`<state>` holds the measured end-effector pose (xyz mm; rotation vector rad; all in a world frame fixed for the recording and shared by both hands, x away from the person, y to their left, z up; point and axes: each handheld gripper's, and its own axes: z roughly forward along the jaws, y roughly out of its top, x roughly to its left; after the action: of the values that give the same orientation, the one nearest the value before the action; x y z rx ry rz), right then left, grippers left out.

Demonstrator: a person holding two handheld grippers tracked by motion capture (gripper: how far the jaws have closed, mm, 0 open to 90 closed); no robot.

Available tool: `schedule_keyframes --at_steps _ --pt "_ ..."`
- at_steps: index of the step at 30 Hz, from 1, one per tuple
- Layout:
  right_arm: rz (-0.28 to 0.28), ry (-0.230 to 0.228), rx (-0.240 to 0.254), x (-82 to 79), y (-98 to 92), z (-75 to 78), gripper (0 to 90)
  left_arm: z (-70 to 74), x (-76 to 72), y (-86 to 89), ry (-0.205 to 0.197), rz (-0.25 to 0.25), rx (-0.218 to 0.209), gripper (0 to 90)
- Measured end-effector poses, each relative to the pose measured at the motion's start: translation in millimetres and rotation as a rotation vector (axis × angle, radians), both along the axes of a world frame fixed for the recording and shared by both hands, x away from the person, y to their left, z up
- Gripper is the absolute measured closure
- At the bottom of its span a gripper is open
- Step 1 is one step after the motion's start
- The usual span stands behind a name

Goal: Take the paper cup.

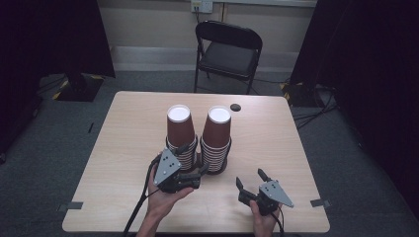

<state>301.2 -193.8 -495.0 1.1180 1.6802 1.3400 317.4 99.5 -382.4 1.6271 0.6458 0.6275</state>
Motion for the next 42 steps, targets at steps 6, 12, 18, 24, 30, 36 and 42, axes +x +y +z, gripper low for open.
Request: schedule_keyframes --at_steps 6,12,18,24,30,36,42 --pt "0.001 0.001 0.004 -0.1 -0.3 0.0 15.9 9.0 5.2 -5.1 -0.004 0.001 0.005 15.7" --pt "0.000 0.001 0.005 -0.2 -0.4 0.0 16.0 16.7 14.4 -11.9 -0.016 -0.004 -0.002 16.0" --pt "0.002 0.002 0.007 0.0 -0.6 0.0 16.0 30.6 23.5 -16.1 -0.007 -0.001 -0.011 15.8" --pt "0.000 0.003 0.006 0.1 -0.5 0.0 16.1 44.2 25.8 -23.9 -0.030 -0.008 -0.001 15.7" --pt "0.000 0.003 0.004 0.1 -0.3 0.0 16.1 50.8 32.2 -26.4 -0.030 0.005 -0.015 15.6" --pt "0.003 0.002 0.007 0.1 -0.6 0.0 16.2 58.4 36.8 -30.8 -0.038 0.013 -0.014 15.7" --pt "0.006 0.002 0.008 0.2 -0.9 0.0 16.1 64.4 48.2 -38.9 -0.026 0.029 0.016 15.7"
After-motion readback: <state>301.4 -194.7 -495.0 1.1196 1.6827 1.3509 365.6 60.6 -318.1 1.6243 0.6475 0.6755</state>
